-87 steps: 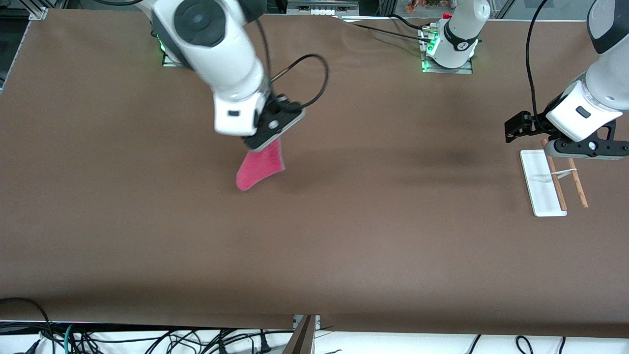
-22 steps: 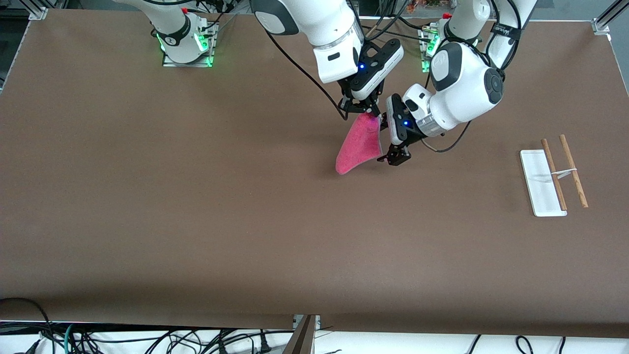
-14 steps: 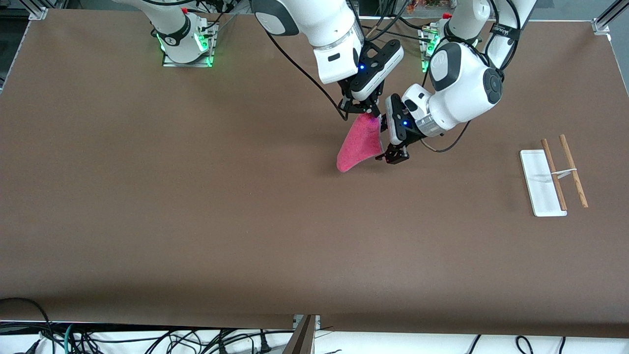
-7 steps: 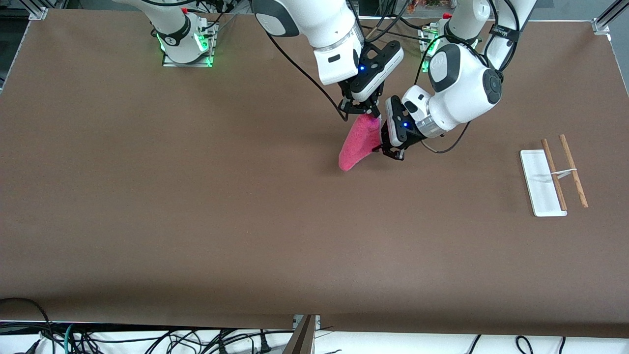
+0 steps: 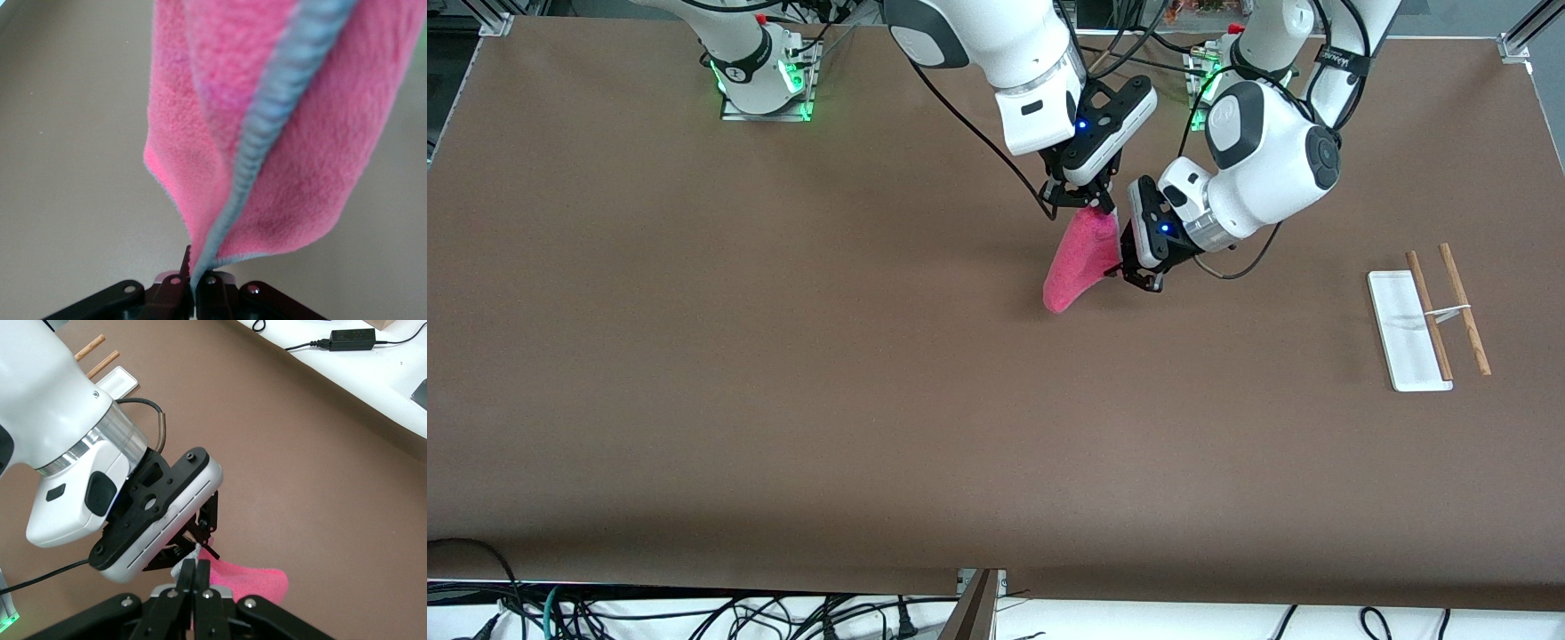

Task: Pass towel and hang on rack
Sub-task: 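Carry the towel with the left gripper to the wooden rack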

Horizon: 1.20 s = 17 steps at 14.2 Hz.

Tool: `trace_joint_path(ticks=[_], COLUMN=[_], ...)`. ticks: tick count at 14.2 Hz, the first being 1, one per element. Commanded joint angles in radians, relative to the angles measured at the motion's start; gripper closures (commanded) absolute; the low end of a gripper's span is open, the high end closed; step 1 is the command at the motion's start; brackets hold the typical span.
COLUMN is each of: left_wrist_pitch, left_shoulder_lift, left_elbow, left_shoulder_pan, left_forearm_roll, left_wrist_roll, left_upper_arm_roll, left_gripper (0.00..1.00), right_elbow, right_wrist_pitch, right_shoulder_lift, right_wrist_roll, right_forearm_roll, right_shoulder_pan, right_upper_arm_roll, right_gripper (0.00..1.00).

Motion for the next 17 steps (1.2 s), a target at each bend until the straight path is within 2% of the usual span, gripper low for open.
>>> trace_joint_path(ticks=[1, 2, 3, 6, 9, 11, 13, 15, 17], left_wrist_pitch=[-0.003, -0.006, -0.023, -0.073, -0.136, -0.225, -0.326, -0.424, -0.545], left_shoulder_lift=[-0.04, -0.051, -0.052, -0.074, -0.075, -0.075, -0.074, -0.057, -0.007], left_elbow=[-0.007, -0.007, -0.007, -0.005, 0.004, 0.045, 0.09, 0.143, 0.239], left_shoulder_pan=[0.031, 0.035, 0.035, 0.061, 0.072, 0.103, 0.141, 0.144, 0.143], left_forearm_roll=[0.017, 0.017, 0.028, 0.081, 0.109, 0.201, 0.242, 0.293, 0.33], left_wrist_roll=[-0.008, -0.008, -0.007, -0.007, -0.002, -0.005, -0.005, -0.004, -0.002], left_upper_arm_roll=[0.01, 0.031, 0.055, 0.089, 0.215, 0.276, 0.321, 0.394, 0.474], left_gripper=[1.0, 1.0, 1.0, 1.0, 1.0, 1.0, 1.0, 1.0, 1.0], right_elbow=[0.001, 0.0, -0.002, -0.003, -0.006, -0.005, -0.003, -0.002, 0.0], right_wrist_pitch=[0.007, 0.007, 0.007, -0.008, -0.109, -0.187, -0.229, -0.284, -0.327], right_shoulder_lift=[-0.001, -0.001, -0.001, -0.012, -0.044, -0.047, -0.047, -0.047, -0.047], right_wrist_roll=[0.015, 0.015, 0.011, 0.011, 0.012, 0.014, 0.011, 0.014, 0.014], right_forearm_roll=[-0.008, -0.006, -0.006, 0.002, 0.0, -0.003, -0.001, 0.0, -0.001], right_shoulder_pan=[-0.002, -0.008, -0.019, -0.049, -0.112, -0.154, -0.215, -0.284, -0.367], right_upper_arm_roll=[0.003, 0.003, 0.003, 0.005, 0.003, 0.0, -0.012, -0.021, -0.021], right_gripper=[0.73, 0.19, 0.0, 0.0, 0.0, 0.0, 0.0, 0.0, 0.0])
